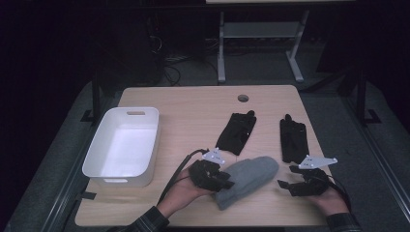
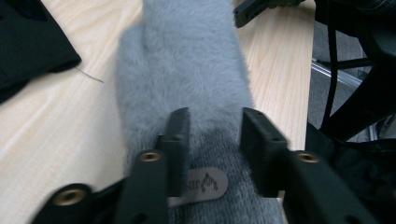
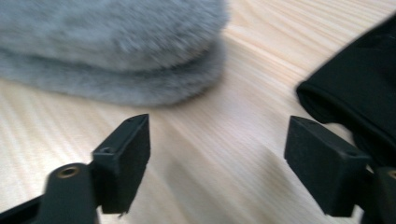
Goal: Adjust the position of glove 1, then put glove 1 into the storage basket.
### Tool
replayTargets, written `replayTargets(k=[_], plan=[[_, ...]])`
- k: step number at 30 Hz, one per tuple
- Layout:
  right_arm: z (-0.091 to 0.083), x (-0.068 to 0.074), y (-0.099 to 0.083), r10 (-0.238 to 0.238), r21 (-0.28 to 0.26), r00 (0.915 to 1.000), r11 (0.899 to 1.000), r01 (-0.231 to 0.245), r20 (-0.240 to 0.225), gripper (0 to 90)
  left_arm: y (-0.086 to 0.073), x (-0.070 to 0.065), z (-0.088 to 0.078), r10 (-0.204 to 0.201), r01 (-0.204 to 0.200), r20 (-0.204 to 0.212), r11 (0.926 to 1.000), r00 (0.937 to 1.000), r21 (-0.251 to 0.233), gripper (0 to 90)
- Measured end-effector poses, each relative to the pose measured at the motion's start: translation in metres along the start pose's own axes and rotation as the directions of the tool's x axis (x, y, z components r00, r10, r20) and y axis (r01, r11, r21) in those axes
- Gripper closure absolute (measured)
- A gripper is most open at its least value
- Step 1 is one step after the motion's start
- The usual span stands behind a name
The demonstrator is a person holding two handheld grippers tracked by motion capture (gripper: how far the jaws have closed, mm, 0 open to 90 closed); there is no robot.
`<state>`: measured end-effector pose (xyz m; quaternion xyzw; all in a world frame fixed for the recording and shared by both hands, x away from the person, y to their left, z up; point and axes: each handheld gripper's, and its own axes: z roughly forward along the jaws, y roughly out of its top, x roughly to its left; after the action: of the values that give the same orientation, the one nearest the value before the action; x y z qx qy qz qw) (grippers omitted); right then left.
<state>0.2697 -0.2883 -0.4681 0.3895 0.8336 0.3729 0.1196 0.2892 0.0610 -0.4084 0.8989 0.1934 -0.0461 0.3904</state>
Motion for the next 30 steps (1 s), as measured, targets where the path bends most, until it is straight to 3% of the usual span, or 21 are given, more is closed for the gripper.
replayTargets(k=[3, 6, 9, 18, 26, 30], plan=[[0.000, -0.004, -0.001, 0.008, -0.003, 0.9997, 1.000, -0.008, 0.025, 18.1, 0.007, 0.005, 0.001, 0.032, -0.032, -0.012, 0.9995, 0.9994, 0.004, 46.3], [0.002, -0.006, -0.002, 0.014, 0.002, 0.9995, 1.000, -0.014, 0.027, 17.0, 0.013, 0.013, 0.004, 0.031, -0.031, -0.005, 0.9994, 0.9995, -0.013, 37.4], [0.004, -0.007, -0.003, 0.018, 0.008, 0.9995, 1.000, -0.018, 0.024, 16.1, 0.019, 0.020, 0.009, 0.057, -0.057, 0.001, 0.9984, 0.9984, -0.006, 31.0], [0.009, -0.007, -0.005, 0.016, 0.014, 0.9996, 1.000, -0.016, 0.024, 14.0, 0.036, 0.031, 0.030, 0.059, -0.059, -0.001, 0.9983, 0.9983, -0.004, 19.2], [0.011, -0.006, -0.007, -0.015, -0.007, 0.9993, 1.000, 0.015, 0.034, 13.7, 0.037, 0.036, 0.049, 0.047, -0.048, 0.002, 0.9984, 0.9989, 0.031, 15.1], [0.012, -0.005, -0.008, -0.025, -0.017, 0.9990, 1.000, 0.025, 0.037, 13.6, 0.040, 0.038, 0.050, 0.047, -0.046, -0.005, 0.9988, 0.9989, 0.013, 14.8]])
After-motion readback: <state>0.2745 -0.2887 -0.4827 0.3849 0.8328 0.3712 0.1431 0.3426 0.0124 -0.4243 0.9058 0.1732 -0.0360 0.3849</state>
